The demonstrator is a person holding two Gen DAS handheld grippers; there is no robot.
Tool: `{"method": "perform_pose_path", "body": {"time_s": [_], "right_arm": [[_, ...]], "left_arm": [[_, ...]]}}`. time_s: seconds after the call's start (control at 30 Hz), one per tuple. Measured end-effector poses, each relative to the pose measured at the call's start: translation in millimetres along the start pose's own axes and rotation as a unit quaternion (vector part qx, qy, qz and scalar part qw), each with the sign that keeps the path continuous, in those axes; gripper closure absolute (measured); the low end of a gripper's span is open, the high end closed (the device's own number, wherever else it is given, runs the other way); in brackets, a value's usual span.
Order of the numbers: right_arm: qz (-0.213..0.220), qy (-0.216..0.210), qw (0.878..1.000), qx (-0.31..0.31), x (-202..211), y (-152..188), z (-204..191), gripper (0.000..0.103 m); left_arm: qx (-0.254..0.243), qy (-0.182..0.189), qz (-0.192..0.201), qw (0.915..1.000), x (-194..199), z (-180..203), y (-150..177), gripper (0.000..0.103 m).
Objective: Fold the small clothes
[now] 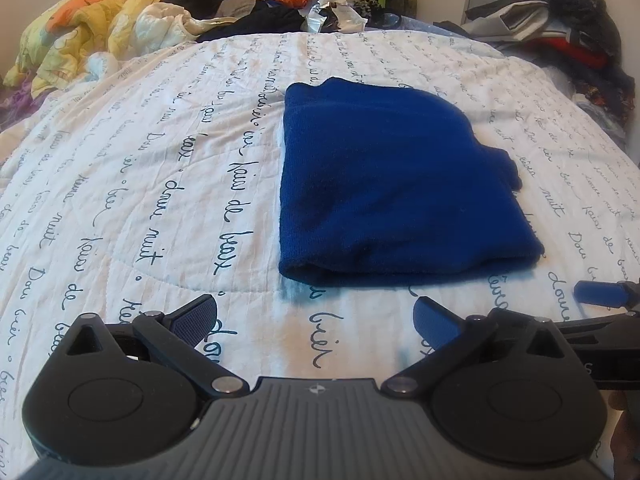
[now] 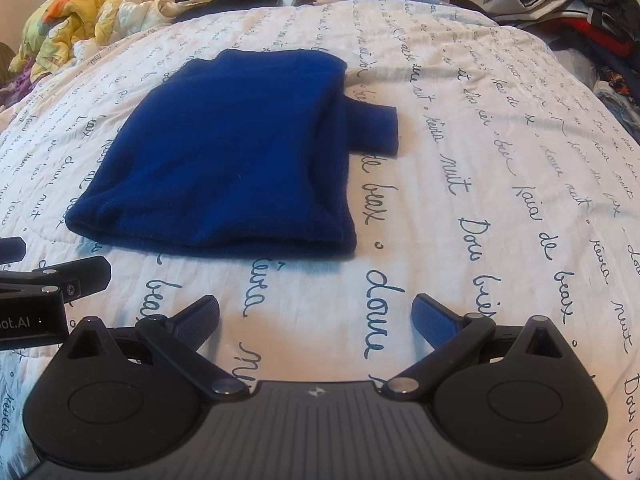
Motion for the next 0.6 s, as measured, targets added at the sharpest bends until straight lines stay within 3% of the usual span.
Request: {"method": "perform_pose_path", "body": {"time_s": [0.4, 0.6], "right_arm": [[-0.003, -0.004, 1.000, 0.004, -0.2, 0.7, -1.8, 0.000], [-0.003, -0.002, 1.000, 0.003, -0.2, 0.9, -1.9, 0.000]], "left_arm": [[0.007, 0.013, 0.003, 0.9999, 1.7, -1.5, 0.6, 0.000], [0.007, 0.002, 0.014, 0.9999, 3.7, -1.0, 1.1, 0.000]]}}
Point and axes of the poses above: each gripper's, at about its wrist camera, not at the fingertips, and x roughly against the way its jaws point, z to its right, y to its underside, the point moved 2 cm from there along -x, roughly the way its jaws point, and after that the axes turned 4 degrees about -x, right-handed, at the moved point
